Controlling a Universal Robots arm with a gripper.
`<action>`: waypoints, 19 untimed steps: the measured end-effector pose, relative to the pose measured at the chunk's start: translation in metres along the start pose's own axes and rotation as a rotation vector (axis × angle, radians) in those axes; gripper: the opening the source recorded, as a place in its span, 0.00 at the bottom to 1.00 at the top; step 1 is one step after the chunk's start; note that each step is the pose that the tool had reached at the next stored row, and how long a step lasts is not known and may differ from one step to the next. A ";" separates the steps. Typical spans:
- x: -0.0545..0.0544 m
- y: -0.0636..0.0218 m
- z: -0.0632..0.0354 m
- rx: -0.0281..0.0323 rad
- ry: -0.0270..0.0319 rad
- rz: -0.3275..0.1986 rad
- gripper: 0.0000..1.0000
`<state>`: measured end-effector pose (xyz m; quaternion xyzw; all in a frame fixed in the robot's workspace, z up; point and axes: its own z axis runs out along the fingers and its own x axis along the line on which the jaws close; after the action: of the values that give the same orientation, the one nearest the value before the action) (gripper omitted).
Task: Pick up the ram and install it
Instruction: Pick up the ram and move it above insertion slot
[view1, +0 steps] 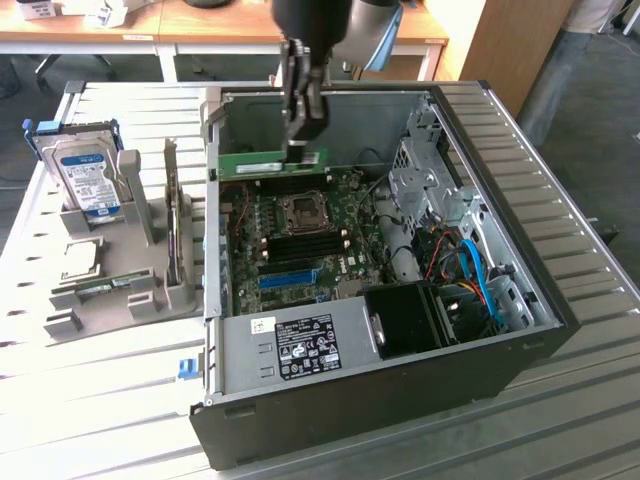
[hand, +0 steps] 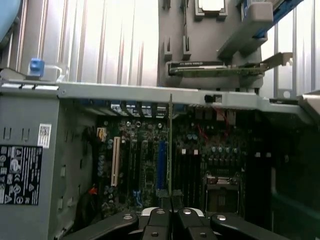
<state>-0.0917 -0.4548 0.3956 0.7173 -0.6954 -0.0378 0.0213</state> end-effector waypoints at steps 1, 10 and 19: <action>0.000 -0.0045 -0.0004 -0.0001 0.0000 0.000 0.12; 0.001 -0.0499 -0.0042 -0.0010 -0.0001 0.000 0.12; 0.002 -0.0592 -0.0050 0.0043 -0.0241 -0.002 0.12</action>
<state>-0.0322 -0.4548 0.3956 0.7176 -0.6949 -0.0450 0.0113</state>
